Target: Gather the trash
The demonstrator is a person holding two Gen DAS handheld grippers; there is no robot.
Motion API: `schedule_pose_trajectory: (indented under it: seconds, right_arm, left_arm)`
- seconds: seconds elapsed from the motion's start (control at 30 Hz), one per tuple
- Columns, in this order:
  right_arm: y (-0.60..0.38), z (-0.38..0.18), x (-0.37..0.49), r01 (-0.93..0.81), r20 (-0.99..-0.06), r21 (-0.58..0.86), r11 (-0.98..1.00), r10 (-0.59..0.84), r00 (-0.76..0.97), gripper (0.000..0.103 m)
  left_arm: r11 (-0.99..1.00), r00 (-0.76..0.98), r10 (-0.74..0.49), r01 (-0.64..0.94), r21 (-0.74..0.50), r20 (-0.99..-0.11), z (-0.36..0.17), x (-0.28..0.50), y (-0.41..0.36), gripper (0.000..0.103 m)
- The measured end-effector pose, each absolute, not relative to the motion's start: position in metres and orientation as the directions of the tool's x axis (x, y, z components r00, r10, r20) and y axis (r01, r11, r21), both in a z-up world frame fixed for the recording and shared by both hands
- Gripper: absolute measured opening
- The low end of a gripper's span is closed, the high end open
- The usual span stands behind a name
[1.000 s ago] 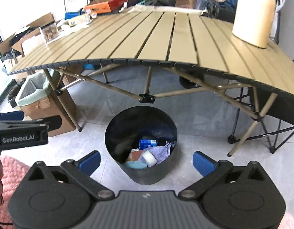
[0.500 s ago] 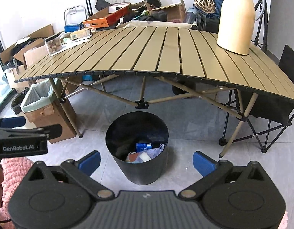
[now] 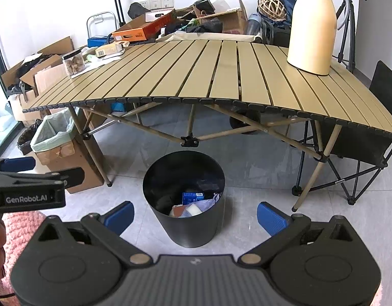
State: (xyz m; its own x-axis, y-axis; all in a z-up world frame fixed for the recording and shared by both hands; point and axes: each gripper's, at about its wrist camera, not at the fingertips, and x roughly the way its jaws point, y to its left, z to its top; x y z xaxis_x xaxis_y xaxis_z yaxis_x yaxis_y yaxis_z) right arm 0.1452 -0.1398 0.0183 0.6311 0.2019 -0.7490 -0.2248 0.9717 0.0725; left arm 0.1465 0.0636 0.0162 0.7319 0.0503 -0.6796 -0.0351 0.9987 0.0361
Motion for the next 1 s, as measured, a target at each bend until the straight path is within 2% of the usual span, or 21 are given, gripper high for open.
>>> schedule_pose_trajectory:
  seconds: [1.0]
  right_arm:
    - [-0.1438, 0.0231, 0.1392, -0.225, -0.731, 0.064, 0.972, 0.199, 0.652, 0.103]
  left_arm:
    - [0.998, 0.757, 0.048, -0.019, 0.052, -0.652, 0.0210, 0.1420, 0.0590, 0.103]
